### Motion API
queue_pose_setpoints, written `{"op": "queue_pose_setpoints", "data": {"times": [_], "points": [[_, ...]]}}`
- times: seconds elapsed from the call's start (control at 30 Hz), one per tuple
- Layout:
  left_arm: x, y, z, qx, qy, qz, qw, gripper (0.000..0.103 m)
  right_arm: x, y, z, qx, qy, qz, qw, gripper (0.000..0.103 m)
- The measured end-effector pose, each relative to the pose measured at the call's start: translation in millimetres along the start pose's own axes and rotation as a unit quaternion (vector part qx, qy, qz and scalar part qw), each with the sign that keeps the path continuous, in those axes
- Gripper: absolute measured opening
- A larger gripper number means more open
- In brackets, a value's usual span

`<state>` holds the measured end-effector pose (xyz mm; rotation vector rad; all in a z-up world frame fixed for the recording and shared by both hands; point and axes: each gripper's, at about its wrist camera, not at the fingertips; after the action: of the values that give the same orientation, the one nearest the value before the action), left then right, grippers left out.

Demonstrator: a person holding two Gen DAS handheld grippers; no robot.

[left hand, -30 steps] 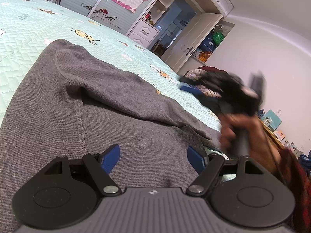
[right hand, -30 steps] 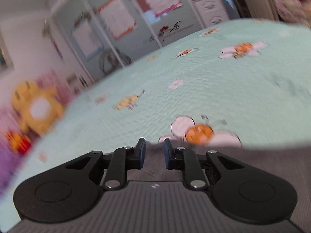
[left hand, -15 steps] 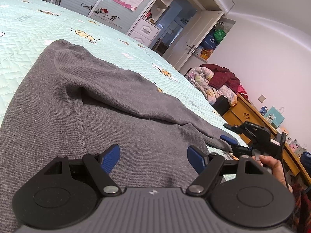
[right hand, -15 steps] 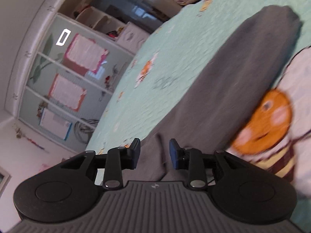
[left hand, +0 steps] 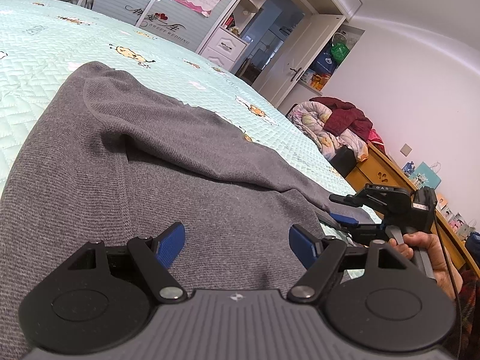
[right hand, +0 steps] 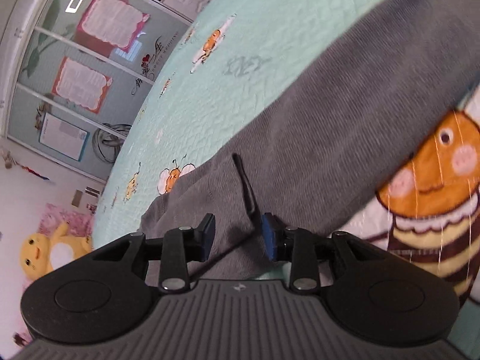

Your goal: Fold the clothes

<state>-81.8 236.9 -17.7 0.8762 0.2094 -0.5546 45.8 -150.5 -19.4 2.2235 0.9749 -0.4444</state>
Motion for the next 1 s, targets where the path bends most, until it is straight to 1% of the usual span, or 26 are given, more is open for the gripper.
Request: {"op": "queue_pose_setpoints", "data": {"times": [0.1,0.27,0.3,0.33,0.37,0.4,0.47,0.53,0.6,0.63,0.7,0.77,0.87,0.97,1.0], "points": [[0,0,0,0.0,0.0,0.0,1.0,0.08,8,1,-2,0.011,0.01,0.001,1.0,0.035],[1,1,1,0.003,0.004,-0.003,1.0,0.08,25,13,3,0.046,0.043,0.008,0.998,0.035],[1,0,2,0.004,0.006,-0.004,1.0,0.08,22,16,8,0.049,0.047,0.009,0.998,0.033],[1,1,2,0.005,0.007,-0.005,0.9999,0.08,23,18,7,0.043,0.046,0.008,0.998,0.027],[1,1,3,0.005,0.009,-0.007,0.9999,0.08,23,18,3,0.032,0.04,0.004,0.999,0.02],[1,1,3,0.006,0.01,-0.008,0.9999,0.08,23,17,-1,0.019,0.033,0.002,0.999,0.005],[-1,4,4,0.002,0.013,-0.014,0.9998,0.08,18,15,-14,-0.015,0.025,0.006,1.0,0.005],[-9,7,6,-0.012,0.017,-0.022,0.9995,0.076,9,14,-41,-0.063,0.021,0.026,0.997,0.005],[-25,8,2,-0.056,0.0,-0.026,0.9981,0.076,-1,12,-69,-0.113,0.018,0.044,0.992,0.005],[-35,7,-1,-0.077,-0.01,-0.027,0.9966,0.076,-5,8,-86,-0.146,0.022,0.048,0.988,0.005],[-57,6,-4,-0.106,-0.022,-0.027,0.9937,0.076,-12,1,-121,-0.213,0.032,0.056,0.975,0.005],[-78,7,-5,-0.112,-0.03,-0.027,0.9929,0.076,-20,-8,-156,-0.28,0.042,0.063,0.957,0.005],[-108,10,-6,-0.117,-0.037,-0.026,0.9921,0.076,-31,-42,-197,-0.385,0.062,0.056,0.919,0.005],[-133,10,-14,-0.138,-0.042,-0.027,0.9892,0.076,-40,-81,-228,-0.483,0.082,0.042,0.871,0.005],[-140,10,-17,-0.146,-0.044,-0.028,0.988,0.076,-43,-95,-229,-0.507,0.081,0.037,0.857,0.005]]}}
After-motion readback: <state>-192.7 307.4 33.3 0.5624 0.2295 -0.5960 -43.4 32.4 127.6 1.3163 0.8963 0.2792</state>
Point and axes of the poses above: each gripper's, at about its wrist camera, not at the fingertips, and x roughly the way its jaws point, z to its right, y to its top, and after that the axes turned 7 degrees about -x, right-handed
